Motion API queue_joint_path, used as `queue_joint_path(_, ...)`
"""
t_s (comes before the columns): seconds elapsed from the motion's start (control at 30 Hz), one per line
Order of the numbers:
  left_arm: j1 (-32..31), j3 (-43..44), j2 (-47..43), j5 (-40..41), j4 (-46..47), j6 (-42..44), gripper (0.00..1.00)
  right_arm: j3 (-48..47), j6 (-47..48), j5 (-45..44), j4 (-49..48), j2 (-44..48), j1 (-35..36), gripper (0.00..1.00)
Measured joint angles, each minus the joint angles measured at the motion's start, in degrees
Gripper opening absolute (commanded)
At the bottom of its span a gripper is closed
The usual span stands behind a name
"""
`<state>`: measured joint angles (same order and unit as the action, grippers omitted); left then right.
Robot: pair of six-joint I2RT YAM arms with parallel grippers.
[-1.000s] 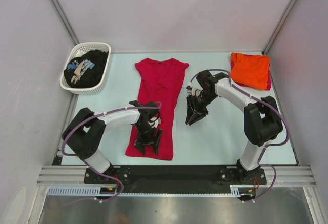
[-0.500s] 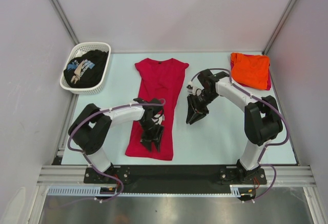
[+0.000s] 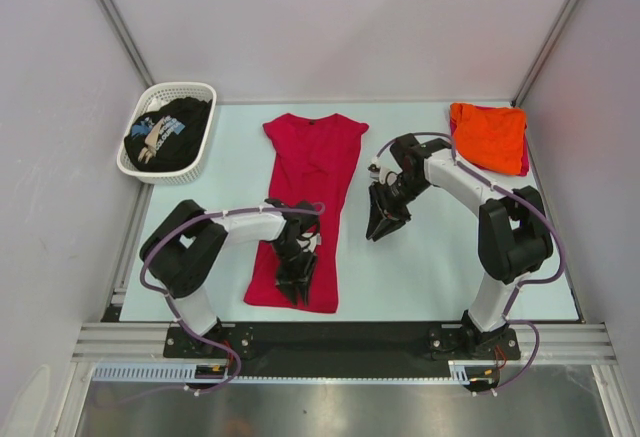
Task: Fold and stack the t-shirts
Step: Grab the bottom of the folded rectangular tshirt with both arms
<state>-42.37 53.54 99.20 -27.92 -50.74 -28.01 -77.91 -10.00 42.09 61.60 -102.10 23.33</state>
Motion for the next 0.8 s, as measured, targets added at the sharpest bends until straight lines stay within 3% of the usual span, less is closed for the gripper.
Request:
queue_joint_path(0.1,-0.17,-0.74,0.26,-0.44,0.28,0.00,0.22,0.00,0.22,0.00,0.07,0.00,-0.33,0.29)
queue_joint_path(0.17,-0.26,-0.83,0.26,-0.79,0.42,0.00,0.02,0.00,0.35,0.00,0.07,0.00,-0.61,0.29)
queue_joint_path(0.2,-0.26,-0.83,0.26,-0.92,0.55,-0.11,0.00,0.00,0.44,0.00,0.07,0.00,-0.70,0.29)
queue_joint_path(0.8,-0.37,4.04,-4.72,1.20,-4.37,-0.31,0.00,0.17,0.63,0.55,0.07,0.00,-0.87,0.28)
